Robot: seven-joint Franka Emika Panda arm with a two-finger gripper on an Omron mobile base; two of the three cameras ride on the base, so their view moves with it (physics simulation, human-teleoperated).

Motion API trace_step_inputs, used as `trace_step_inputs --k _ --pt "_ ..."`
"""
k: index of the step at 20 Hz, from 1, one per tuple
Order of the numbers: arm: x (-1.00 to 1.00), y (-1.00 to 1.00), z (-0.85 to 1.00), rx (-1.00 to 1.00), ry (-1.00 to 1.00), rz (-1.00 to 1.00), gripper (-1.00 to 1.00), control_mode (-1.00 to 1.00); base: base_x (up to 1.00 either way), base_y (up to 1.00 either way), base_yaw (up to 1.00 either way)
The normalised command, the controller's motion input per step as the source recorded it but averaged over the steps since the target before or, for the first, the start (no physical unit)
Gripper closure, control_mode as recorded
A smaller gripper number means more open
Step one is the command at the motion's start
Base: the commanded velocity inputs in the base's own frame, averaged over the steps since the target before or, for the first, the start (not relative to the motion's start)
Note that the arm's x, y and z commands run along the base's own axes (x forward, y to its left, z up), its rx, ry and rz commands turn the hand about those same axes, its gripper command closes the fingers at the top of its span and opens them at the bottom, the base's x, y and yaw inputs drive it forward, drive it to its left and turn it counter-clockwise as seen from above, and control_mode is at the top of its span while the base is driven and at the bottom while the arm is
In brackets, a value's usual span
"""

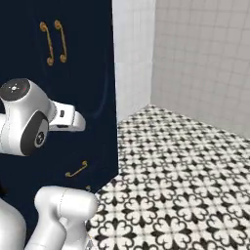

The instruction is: Navigate to the range hood.

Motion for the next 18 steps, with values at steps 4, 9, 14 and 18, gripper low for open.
trace_step_inputs --k 4,9,14,18 --pt "0.00 0.00 0.00 0.00 0.00 0.00 -1.00 1.00 0.00 0.00 -1.00" --pt "0.00 0.00 0.00 0.00 0.00 0.00 -1.00 1.00 0.00 0.00 -1.00" --pt "0.00 0.00 0.00 0.00 0.00 0.00 -1.00 1.00 0.00 0.00 -1.00" --pt "0.00 0.00 0.00 0.00 0.00 0.00 -1.00 1.00 0.00 0.00 -1.00"
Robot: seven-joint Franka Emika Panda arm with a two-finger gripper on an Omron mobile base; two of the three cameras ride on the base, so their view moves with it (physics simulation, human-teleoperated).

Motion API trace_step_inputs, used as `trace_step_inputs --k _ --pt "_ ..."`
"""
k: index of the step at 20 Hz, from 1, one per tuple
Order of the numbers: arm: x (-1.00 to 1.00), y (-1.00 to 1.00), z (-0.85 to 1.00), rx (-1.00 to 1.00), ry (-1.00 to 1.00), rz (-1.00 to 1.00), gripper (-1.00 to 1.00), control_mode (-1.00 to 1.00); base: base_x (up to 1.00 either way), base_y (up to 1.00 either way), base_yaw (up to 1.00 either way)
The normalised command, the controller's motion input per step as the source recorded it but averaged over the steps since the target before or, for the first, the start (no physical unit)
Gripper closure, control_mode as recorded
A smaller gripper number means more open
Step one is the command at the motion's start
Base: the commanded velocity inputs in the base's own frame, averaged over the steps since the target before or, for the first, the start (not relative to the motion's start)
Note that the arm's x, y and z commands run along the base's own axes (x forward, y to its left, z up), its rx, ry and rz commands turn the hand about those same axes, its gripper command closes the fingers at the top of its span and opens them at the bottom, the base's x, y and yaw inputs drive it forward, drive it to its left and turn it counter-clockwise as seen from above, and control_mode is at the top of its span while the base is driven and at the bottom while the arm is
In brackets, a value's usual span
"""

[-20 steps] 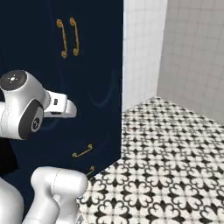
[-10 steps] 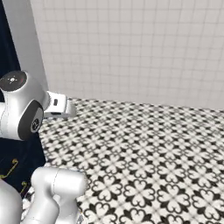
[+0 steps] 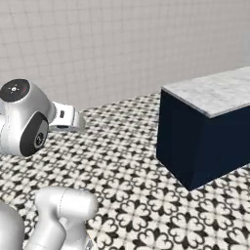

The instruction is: Navigate to the range hood.

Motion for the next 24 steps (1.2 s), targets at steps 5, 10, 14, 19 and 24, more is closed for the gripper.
trace_step_inputs --k 5,10,14,19,24 --pt "0.00 0.00 0.00 0.00 0.00 0.00 -1.00 1.00 0.00 0.00 -1.00" --pt "0.00 0.00 0.00 0.00 0.00 0.00 -1.00 1.00 0.02 -0.02 -0.97" --pt "0.00 0.00 0.00 0.00 0.00 0.00 -1.00 1.00 0.53 -0.30 -0.67" --pt "0.00 0.00 0.00 0.00 0.00 0.00 -1.00 1.00 0.87 -0.97 -0.40" --pt "0.00 0.00 0.00 0.00 0.00 0.00 -1.00 1.00 0.06 -0.54 -0.87"
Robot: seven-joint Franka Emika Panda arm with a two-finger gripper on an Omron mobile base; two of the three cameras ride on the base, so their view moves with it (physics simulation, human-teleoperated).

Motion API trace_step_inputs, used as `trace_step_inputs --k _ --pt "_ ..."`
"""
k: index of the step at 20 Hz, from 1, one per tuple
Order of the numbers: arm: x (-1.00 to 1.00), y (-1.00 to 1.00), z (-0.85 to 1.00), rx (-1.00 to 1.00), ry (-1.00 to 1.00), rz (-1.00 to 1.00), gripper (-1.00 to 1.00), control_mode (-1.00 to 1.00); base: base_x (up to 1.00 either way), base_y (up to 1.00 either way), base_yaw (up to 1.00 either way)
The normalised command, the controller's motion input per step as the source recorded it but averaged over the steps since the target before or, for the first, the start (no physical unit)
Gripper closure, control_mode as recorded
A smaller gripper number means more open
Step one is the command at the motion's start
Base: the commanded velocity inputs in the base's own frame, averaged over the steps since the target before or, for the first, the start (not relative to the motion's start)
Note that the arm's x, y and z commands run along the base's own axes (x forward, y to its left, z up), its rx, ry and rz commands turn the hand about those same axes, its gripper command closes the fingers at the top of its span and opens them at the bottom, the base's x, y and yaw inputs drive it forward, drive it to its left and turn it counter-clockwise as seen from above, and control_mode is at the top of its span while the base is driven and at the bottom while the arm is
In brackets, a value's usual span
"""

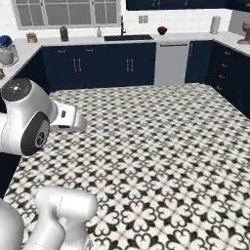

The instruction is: Navigate to the range hood.

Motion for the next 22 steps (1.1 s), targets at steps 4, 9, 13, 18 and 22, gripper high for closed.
trace_step_inputs --k 4,9,13,18,22 --pt "0.00 0.00 0.00 0.00 0.00 0.00 -1.00 1.00 0.00 -0.23 -0.96" --pt "0.00 0.00 0.00 0.00 0.00 0.00 -1.00 1.00 0.00 -0.11 -0.98" --pt "0.00 0.00 0.00 0.00 0.00 0.00 -1.00 1.00 0.24 0.00 -0.87" --pt "0.00 0.00 0.00 0.00 0.00 0.00 -1.00 1.00 0.81 0.00 -0.62" --pt "0.00 0.00 0.00 0.00 0.00 0.00 -1.00 1.00 1.00 0.00 -0.32"
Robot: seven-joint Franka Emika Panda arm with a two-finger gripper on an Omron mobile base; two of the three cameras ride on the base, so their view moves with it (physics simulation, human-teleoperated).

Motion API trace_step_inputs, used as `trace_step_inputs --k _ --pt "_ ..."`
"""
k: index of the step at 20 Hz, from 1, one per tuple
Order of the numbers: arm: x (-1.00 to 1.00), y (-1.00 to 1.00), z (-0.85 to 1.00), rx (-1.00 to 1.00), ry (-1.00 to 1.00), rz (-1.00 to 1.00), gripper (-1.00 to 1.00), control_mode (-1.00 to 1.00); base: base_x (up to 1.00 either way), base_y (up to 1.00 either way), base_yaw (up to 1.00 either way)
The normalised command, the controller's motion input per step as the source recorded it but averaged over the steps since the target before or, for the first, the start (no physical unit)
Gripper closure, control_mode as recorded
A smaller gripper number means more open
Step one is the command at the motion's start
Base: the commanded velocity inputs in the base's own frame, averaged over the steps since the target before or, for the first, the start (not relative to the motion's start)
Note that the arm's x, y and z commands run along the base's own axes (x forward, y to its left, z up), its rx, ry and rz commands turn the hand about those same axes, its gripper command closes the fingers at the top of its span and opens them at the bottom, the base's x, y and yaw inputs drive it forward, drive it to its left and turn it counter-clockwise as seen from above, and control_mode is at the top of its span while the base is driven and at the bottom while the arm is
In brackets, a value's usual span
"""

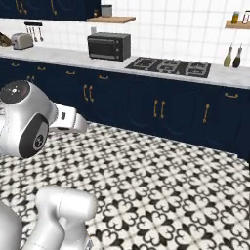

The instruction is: Navigate to the range hood.

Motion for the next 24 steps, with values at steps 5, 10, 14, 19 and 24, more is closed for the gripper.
trace_step_inputs --k 5,10,14,19,24 --pt "0.00 0.00 0.00 0.00 0.00 0.00 -1.00 1.00 1.00 0.00 -0.26" --pt "0.00 0.00 0.00 0.00 0.00 0.00 -1.00 1.00 1.00 0.13 -0.25" --pt "0.00 0.00 0.00 0.00 0.00 0.00 -1.00 1.00 1.00 0.22 -0.22" --pt "0.00 0.00 0.00 0.00 0.00 0.00 -1.00 1.00 1.00 0.66 -0.22" --pt "0.00 0.00 0.00 0.00 0.00 0.00 -1.00 1.00 1.00 0.87 -0.24"
